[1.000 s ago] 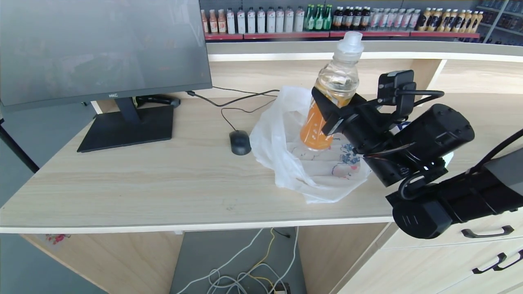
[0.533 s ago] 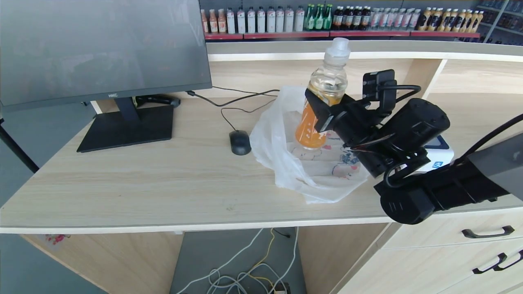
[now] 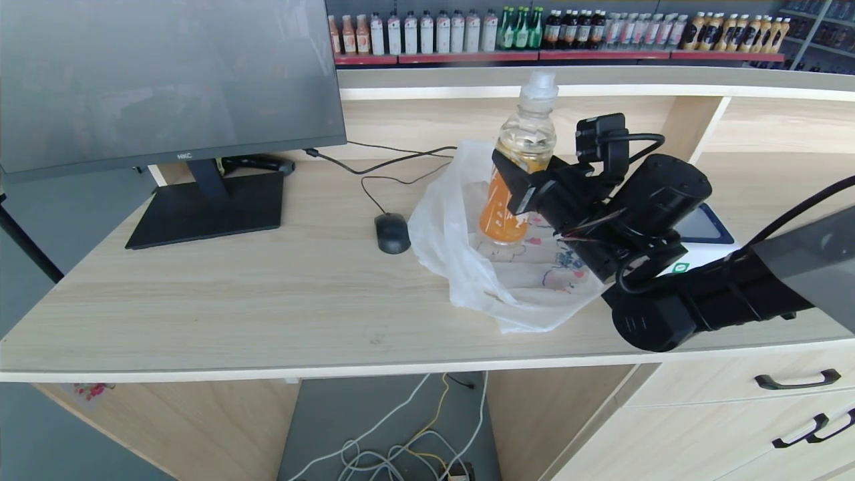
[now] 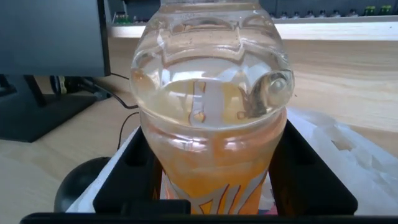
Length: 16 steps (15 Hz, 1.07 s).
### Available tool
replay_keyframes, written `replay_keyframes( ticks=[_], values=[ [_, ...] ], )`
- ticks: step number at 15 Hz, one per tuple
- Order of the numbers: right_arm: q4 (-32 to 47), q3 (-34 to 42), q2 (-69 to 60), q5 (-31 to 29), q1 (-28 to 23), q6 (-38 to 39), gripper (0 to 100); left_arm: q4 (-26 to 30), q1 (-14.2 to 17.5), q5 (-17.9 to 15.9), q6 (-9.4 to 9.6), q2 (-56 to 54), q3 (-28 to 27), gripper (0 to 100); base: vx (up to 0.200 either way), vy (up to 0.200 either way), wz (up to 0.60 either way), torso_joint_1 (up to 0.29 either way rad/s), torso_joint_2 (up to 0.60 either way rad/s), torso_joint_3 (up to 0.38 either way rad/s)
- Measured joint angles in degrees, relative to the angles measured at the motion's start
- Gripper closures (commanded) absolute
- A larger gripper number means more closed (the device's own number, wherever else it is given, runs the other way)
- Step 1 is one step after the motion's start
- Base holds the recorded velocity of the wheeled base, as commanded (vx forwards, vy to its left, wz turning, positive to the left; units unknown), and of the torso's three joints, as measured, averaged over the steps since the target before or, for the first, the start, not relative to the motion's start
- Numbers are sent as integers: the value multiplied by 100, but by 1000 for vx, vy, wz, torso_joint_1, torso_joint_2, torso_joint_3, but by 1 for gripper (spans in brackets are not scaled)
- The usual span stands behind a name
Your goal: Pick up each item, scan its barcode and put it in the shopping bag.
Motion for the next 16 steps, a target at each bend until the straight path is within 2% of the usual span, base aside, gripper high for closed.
replay_keyframes(
  ticks=[8,16],
  values=[
    [83,-240,133,0,-55,202,100,-5,-2,0,0,0,0,0,0,0,0,0,0,0],
    [41,-341,295,-1,362,208,100,-5,0,0,-2,0,0,0,0,0,0,0,0,0]
  ],
)
